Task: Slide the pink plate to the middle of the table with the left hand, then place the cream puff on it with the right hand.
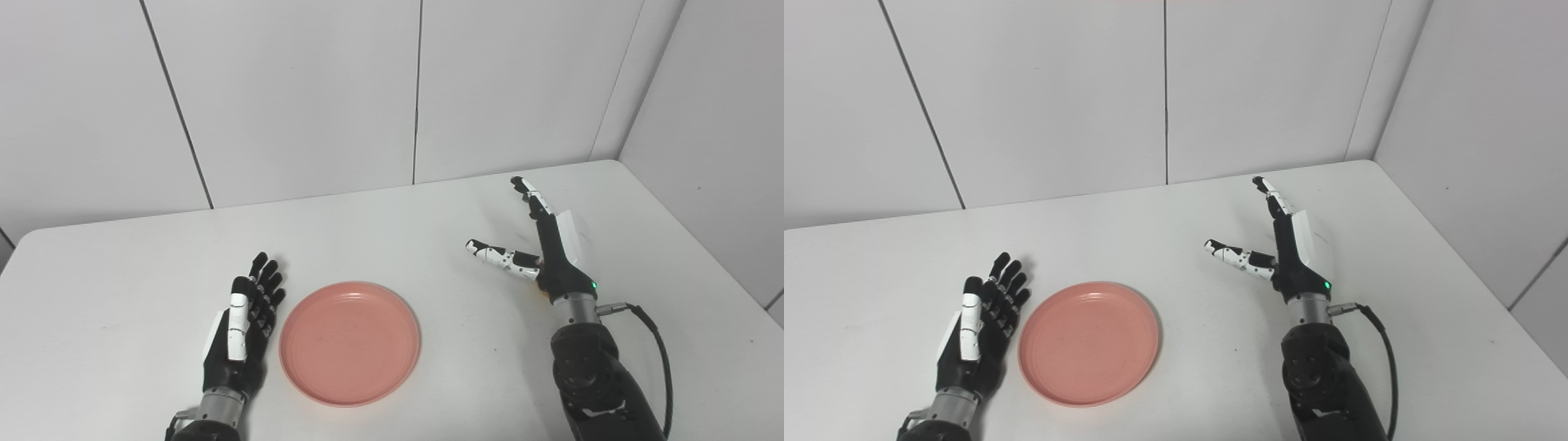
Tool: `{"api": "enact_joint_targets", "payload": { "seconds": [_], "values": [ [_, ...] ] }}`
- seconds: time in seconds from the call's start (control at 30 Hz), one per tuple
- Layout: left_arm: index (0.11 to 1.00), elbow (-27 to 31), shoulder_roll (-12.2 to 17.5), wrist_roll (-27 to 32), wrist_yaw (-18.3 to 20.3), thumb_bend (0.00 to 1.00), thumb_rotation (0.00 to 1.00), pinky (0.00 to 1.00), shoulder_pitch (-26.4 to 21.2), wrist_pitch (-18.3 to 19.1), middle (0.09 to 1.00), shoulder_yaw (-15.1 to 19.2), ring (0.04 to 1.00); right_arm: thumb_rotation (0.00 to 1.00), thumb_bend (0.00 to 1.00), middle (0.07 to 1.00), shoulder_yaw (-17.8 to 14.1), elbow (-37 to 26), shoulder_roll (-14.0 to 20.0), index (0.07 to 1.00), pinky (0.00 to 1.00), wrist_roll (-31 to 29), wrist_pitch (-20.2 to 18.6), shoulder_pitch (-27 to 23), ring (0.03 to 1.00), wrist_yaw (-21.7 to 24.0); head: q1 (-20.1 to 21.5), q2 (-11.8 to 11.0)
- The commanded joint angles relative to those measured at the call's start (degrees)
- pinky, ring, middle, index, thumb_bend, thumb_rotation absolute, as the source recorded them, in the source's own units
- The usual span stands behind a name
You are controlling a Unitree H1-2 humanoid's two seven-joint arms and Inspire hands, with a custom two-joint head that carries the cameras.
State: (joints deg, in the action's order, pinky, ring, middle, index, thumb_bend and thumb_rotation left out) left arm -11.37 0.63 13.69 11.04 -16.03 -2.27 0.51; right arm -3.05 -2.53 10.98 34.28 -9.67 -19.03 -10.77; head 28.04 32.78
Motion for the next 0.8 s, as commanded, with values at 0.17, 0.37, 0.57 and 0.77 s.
{"api": "enact_joint_targets", "payload": {
  "seconds": [0.17,0.37,0.57,0.77],
  "values": [
    [0.976,-3.51,1.73,1.65,2.11,0.74,1.00,1.00,1.42,-0.58,0.993,0.87,0.999,0.39,0.79,0.866,-0.58,-2.97,3.75,0.863,0.76,3.27,-2.56,-2.32,0.858,-0.67,1.07,0.19],
    [0.983,-3.44,1.81,2.56,2.65,0.72,1.00,1.00,1.38,-0.25,0.998,1.23,1.000,0.37,0.83,0.879,-1.19,-2.68,6.39,0.876,0.75,4.71,-6.64,-2.57,0.869,1.12,0.90,0.46],
    [0.985,-2.76,2.04,2.41,2.34,0.74,1.00,1.00,1.50,0.46,0.997,0.96,1.000,0.35,0.86,0.886,-0.80,-2.62,9.56,0.880,0.77,6.75,-11.70,-2.68,0.878,4.24,0.96,0.94],
    [0.982,-2.19,2.05,2.43,2.21,0.74,1.00,1.00,1.63,0.79,0.994,0.97,0.998,0.30,0.93,0.888,-1.05,-3.88,11.48,0.886,0.74,7.59,-17.10,-2.64,0.870,11.59,1.21,1.09]
  ]
}}
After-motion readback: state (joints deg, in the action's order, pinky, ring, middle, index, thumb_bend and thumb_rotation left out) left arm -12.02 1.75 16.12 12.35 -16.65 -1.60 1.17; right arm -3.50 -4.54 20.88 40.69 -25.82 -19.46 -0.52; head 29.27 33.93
